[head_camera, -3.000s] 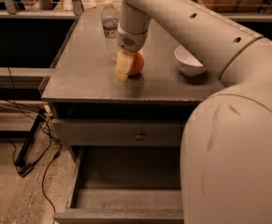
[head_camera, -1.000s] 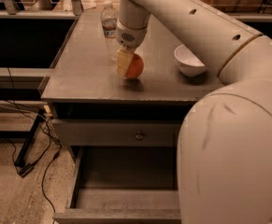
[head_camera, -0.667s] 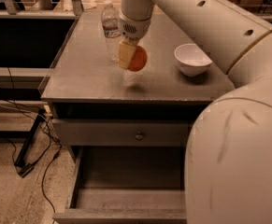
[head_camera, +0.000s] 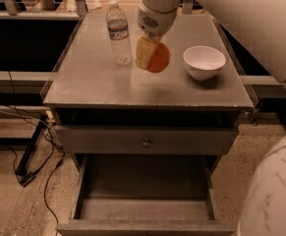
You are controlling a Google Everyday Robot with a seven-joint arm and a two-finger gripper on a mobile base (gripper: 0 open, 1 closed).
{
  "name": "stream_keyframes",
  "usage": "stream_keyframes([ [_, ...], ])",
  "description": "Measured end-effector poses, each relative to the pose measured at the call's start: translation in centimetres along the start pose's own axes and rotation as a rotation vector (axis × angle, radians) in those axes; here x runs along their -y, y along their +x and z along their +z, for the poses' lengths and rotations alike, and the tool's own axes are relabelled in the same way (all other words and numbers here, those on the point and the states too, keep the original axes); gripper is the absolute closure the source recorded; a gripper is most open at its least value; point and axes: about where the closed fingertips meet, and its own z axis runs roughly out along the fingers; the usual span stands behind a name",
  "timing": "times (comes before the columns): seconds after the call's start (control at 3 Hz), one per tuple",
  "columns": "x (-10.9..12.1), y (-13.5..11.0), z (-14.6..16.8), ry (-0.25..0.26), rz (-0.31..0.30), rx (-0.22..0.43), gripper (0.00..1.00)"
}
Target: Place orange into middle drawer
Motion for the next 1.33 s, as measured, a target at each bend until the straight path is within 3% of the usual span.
stream_keyframes([
  [0.33, 0.0, 0.0, 0.0, 0.000, 0.000, 0.000, 1.00],
  [0.67, -0.2, 0.5, 1.2, 0.001, 0.042, -0.014, 1.00],
  [1.33, -5.1, 6.8, -0.4, -0.018, 0.180, -0.088, 1.00],
])
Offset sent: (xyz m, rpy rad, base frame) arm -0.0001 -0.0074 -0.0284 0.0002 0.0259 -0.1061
